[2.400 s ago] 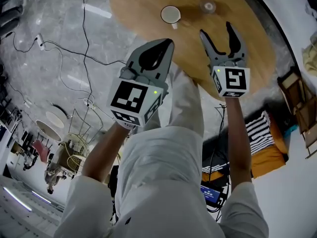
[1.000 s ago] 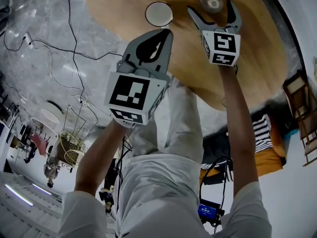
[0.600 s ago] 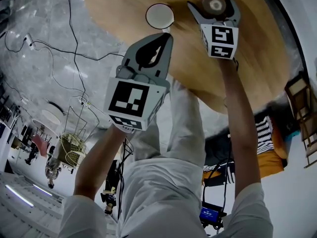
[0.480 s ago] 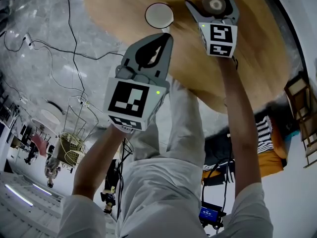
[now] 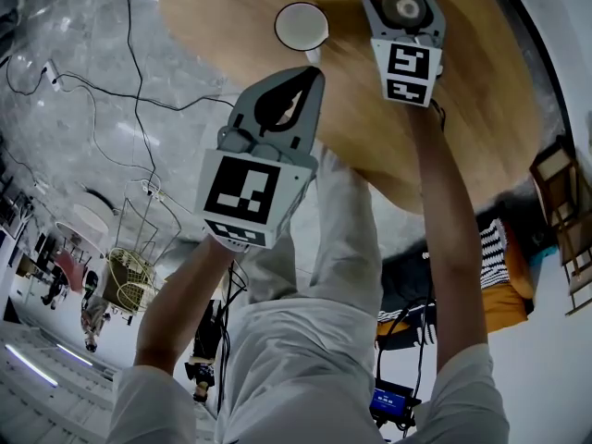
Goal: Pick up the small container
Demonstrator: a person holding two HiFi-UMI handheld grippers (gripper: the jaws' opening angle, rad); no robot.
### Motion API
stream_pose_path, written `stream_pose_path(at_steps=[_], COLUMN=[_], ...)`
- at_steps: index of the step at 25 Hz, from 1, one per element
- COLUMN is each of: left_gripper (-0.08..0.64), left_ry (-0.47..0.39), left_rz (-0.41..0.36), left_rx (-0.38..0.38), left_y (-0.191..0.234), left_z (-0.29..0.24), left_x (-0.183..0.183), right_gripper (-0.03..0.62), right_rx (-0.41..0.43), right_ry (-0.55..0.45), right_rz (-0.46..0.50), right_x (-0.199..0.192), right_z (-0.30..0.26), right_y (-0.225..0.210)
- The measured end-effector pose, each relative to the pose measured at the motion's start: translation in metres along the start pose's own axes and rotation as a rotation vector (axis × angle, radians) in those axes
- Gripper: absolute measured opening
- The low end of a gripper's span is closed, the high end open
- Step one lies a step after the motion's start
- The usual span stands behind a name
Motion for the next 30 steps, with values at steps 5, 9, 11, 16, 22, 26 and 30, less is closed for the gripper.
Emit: stream_pose_path(at_steps=[5,9,11,16,22,26,30], left_gripper=[0.018,0.018,0.018,0.018,0.018,0.018,0.018], left_ry=[-0.011,-0.007,-0.01,-0.02,-0.034,-0.049,-0.066], left_rz=[-0.001,-0.004,-0.009,-0.006,-0.014,-0.021,-0.022], left_rx=[0.004,0.001,-0.003,-0.006,-0.006,-0.005,-0.003], left_y=[0.002,0.003,0.002,-0.002,-0.004,-0.001,-0.004], left_z=[0.004,0.005,0.006,0.016,0.032,0.043,0.056], left_x=[-0.001,-0.003,-0.002,-0.001,0.002,0.005,0.011], right_gripper=[0.341,0.341,0.339,0.339,0.34,0.339,0.34], right_rx=[-0.01,-0.015,-0.016,-0.016,-0.032,-0.032,-0.026], right_ry=[0.01,0.033,0.037,0.048,0.047,0.044,0.037], right_rz=[-0.006,-0.031,-0.036,-0.027,-0.051,-0.046,-0.032], right_x=[0.0,-0.002,-0.002,0.004,0.018,0.029,0.044], right_z=[-0.001,0.001,0.003,0.016,0.035,0.046,0.062], right_y=[-0.001,0.002,0.003,0.009,0.013,0.019,0.022])
Point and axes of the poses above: the fingertips, and each gripper's own axes: z backward along the fingers, y to its left, x out of its top, the point moved 9 cm from there along z, backward along the fingers
